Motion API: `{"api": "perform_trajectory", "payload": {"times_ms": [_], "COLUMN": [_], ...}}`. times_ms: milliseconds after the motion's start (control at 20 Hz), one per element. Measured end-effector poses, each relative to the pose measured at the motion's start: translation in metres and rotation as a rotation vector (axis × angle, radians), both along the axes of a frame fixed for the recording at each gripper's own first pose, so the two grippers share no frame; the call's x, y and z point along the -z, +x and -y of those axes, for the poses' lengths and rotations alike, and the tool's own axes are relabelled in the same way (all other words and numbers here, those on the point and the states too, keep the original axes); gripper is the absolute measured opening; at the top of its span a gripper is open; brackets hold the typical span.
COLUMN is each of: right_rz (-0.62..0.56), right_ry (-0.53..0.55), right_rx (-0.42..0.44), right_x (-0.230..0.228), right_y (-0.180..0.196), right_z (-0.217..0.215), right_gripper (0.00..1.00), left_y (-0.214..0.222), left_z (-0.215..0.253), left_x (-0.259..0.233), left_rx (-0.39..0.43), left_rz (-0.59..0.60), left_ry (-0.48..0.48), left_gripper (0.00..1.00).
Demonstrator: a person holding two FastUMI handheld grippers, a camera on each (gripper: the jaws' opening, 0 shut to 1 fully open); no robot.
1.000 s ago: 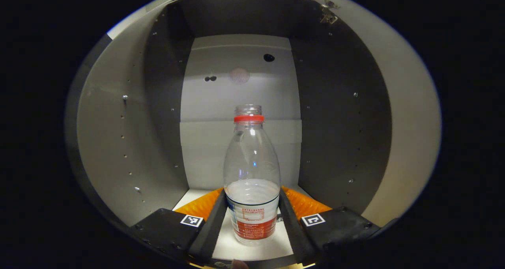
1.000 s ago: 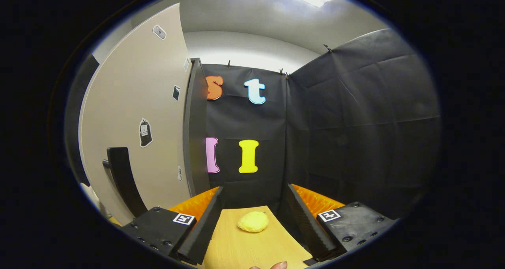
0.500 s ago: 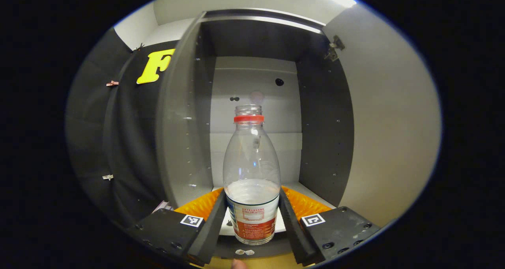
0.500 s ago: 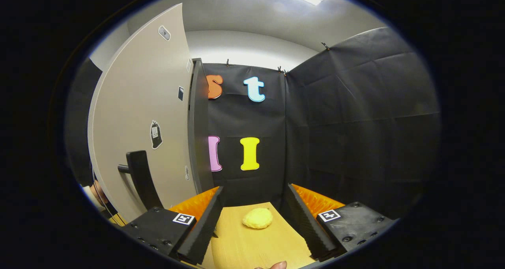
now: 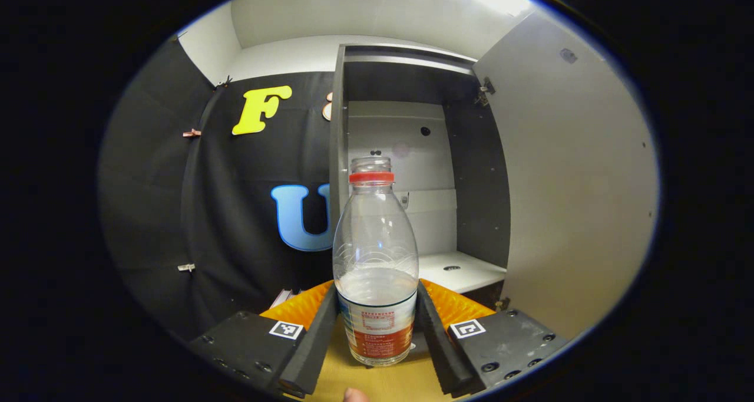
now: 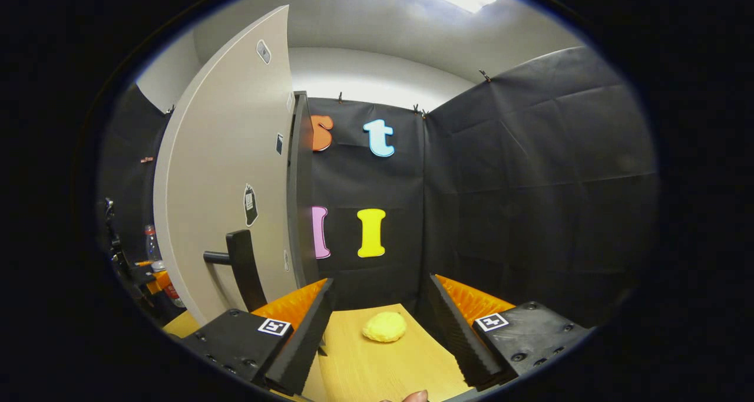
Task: Open the cabinet door with the right hand, grasp the bottle in the cabinet with the left hand and place it on the coaster, then close the cabinet door with the right hand.
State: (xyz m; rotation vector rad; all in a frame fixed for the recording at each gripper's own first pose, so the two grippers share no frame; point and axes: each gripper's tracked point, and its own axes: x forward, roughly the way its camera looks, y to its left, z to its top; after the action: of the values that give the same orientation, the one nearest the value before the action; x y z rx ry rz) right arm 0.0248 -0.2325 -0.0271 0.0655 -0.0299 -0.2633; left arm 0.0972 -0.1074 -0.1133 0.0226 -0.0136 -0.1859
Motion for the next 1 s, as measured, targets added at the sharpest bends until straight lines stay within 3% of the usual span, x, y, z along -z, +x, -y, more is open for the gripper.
{"api": "perform_trajectory", "payload": {"times_ms": [600,1000], "right_rz": [-0.016,-0.038], "right_ry": [-0.044,0.02], "right_rx": [0.08,0.156], "right_x": [0.017,0.025], "right_y": [-0.024,-0.027], "right_z": [0.001,0.014], "right_gripper": [0.98,0.97], "left_y": [-0.086,-0.097], "left_z": [-0.024,-0.035], "left_x": [0.161,0.263], "left_rx": [0.086,0.111], "left_rz": [-0.036,-0.1], "left_ry": [0.036,0.036], "left_gripper": [0.78,0.78]}}
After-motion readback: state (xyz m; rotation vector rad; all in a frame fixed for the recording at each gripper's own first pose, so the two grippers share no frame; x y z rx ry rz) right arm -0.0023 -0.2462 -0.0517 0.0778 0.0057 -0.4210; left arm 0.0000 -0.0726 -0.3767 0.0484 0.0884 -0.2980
